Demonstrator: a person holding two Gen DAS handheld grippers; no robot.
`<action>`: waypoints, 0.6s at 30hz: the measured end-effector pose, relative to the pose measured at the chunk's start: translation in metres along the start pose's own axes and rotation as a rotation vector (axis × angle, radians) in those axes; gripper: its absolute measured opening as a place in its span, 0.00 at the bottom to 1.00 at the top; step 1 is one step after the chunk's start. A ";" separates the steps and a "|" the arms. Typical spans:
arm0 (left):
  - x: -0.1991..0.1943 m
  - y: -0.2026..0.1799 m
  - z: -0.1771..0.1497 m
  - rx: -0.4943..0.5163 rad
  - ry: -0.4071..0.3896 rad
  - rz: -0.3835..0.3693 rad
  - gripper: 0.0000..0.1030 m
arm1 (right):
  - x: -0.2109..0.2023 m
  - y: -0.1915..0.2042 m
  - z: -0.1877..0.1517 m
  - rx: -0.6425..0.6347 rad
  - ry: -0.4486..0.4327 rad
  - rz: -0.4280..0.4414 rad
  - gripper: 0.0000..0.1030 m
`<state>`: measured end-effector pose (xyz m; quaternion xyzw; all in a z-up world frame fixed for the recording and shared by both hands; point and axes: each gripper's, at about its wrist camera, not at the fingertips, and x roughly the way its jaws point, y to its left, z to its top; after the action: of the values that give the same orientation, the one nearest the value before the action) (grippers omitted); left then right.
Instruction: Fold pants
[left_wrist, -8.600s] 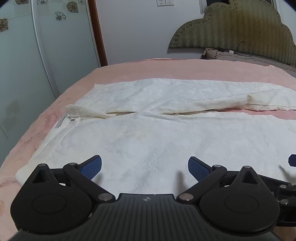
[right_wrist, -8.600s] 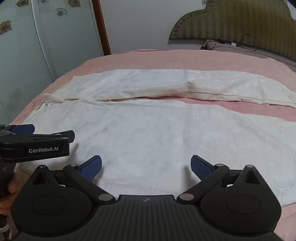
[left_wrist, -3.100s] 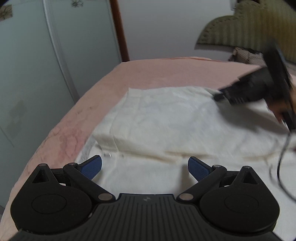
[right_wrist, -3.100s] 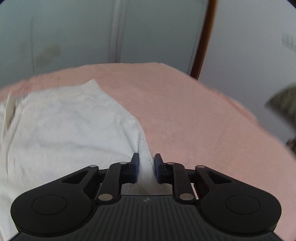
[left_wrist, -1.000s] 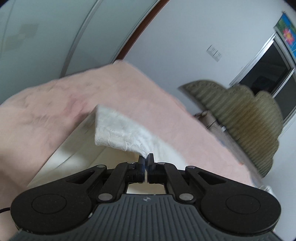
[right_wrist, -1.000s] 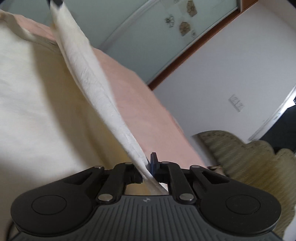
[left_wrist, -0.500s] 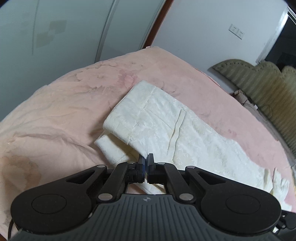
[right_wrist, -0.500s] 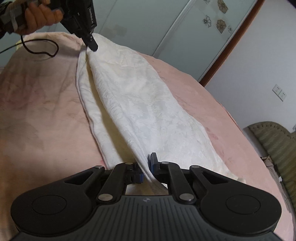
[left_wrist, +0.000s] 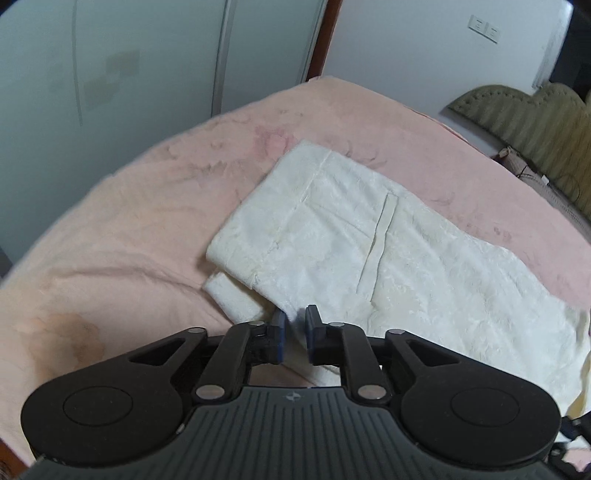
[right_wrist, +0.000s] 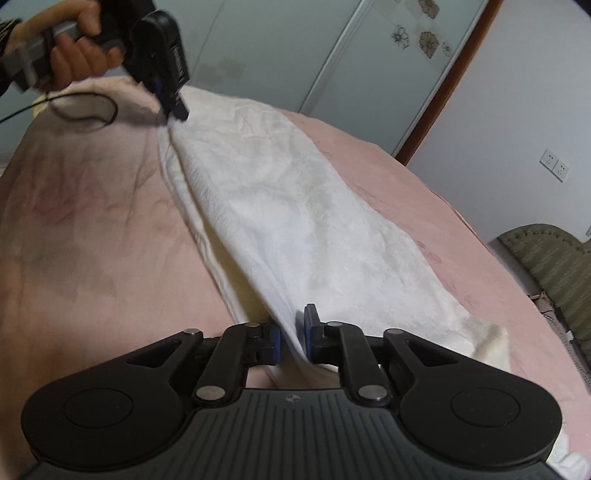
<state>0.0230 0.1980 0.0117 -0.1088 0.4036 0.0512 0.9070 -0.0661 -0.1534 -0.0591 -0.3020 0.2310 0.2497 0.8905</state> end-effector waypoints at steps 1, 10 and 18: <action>-0.005 -0.001 0.000 0.009 -0.015 0.016 0.27 | -0.009 -0.007 -0.003 0.025 0.001 0.027 0.15; -0.045 -0.050 0.004 0.127 -0.244 0.126 0.34 | -0.068 -0.099 -0.064 0.546 -0.028 -0.125 0.16; -0.017 -0.180 -0.041 0.469 -0.091 -0.330 0.44 | -0.093 -0.124 -0.154 0.879 0.128 -0.381 0.18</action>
<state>0.0141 0.0137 0.0255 0.0423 0.3403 -0.1871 0.9205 -0.1055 -0.3679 -0.0636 0.0510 0.3096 -0.0580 0.9477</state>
